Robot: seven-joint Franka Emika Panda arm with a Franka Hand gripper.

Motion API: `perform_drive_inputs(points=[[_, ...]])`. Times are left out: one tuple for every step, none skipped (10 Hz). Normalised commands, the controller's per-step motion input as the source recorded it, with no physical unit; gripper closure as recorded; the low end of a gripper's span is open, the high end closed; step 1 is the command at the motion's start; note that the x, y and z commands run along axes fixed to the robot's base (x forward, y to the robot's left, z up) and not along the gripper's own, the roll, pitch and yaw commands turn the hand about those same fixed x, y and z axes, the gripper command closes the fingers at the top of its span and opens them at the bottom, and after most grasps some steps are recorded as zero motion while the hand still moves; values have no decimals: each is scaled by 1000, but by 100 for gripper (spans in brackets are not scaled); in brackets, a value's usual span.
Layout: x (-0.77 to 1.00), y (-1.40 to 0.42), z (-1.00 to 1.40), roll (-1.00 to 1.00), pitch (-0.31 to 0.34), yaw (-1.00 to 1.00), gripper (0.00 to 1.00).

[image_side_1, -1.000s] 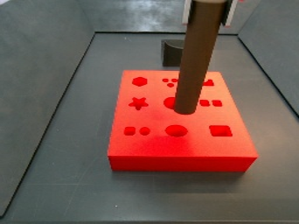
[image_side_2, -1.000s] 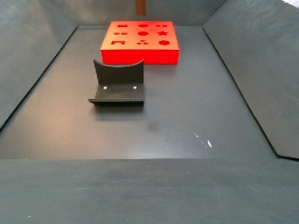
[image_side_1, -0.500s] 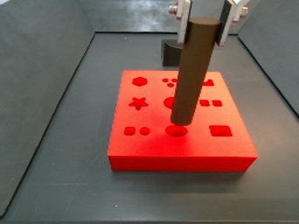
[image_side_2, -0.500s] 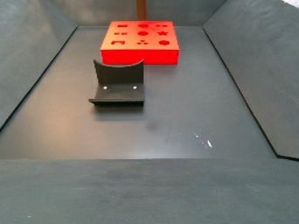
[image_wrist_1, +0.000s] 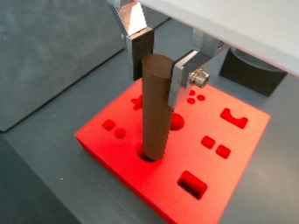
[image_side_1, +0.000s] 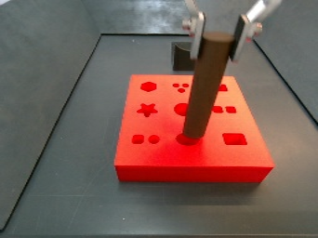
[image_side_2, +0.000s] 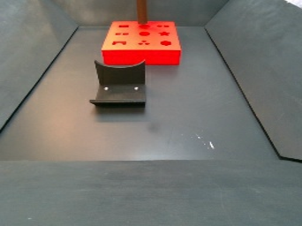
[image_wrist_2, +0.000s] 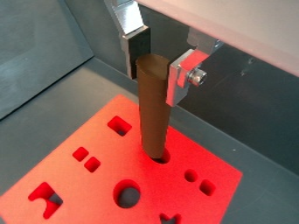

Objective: Insert the oval object.

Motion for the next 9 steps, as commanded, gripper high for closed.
perform_drive_inputs(points=[[0,0,-60,-27,0,-23,100],[0,0,-6,0,0,-23,100],[-71,0,0,17,0,-103,100],[-140,9,-17,0,0,-103,100],[-134,0,-26,-6,0,-3,100],[-54,0,-66,-3,0,0,100],[0,0,-9,-9,0,0,100],[0,0,-20,0,0,0,100],[0,-69,-140,51,0,51,100]])
